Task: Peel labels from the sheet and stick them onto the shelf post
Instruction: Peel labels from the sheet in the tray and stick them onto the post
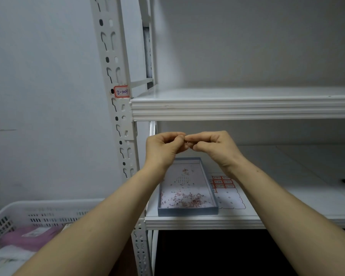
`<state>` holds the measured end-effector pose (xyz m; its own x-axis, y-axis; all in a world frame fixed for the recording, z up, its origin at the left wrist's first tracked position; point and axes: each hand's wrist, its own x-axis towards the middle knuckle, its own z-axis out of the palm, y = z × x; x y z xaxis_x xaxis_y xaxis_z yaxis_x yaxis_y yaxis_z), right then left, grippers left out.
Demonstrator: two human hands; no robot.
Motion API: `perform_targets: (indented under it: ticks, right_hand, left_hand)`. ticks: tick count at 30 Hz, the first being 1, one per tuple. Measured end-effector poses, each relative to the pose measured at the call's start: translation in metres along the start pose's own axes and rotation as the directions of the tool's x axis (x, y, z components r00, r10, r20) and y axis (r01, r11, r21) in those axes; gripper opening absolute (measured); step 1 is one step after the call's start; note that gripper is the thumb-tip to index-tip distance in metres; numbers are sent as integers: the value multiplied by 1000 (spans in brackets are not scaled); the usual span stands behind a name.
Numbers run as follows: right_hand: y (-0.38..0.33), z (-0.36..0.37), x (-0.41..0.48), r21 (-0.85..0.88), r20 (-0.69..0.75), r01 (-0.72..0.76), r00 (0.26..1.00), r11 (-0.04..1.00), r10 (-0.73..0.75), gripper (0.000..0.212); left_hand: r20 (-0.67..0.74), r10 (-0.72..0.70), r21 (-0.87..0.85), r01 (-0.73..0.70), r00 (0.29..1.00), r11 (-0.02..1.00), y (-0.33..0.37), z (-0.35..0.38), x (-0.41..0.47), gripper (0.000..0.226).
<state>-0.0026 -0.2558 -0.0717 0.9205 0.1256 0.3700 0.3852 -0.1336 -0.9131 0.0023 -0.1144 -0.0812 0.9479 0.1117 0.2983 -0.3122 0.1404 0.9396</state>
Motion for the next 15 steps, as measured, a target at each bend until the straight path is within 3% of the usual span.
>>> perform_targets:
  ticks: [7, 15]
  right_hand:
    - [2, 3, 3, 101, -15, -5, 1000, 995, 6, 31]
    - [5, 3, 5, -40, -20, 41, 999, 998, -42, 21]
  left_hand:
    - [32, -112, -121, 115, 993, 986, -5, -3, 4, 11]
    - [206, -274, -259, 323, 939, 910, -4, -10, 6, 18]
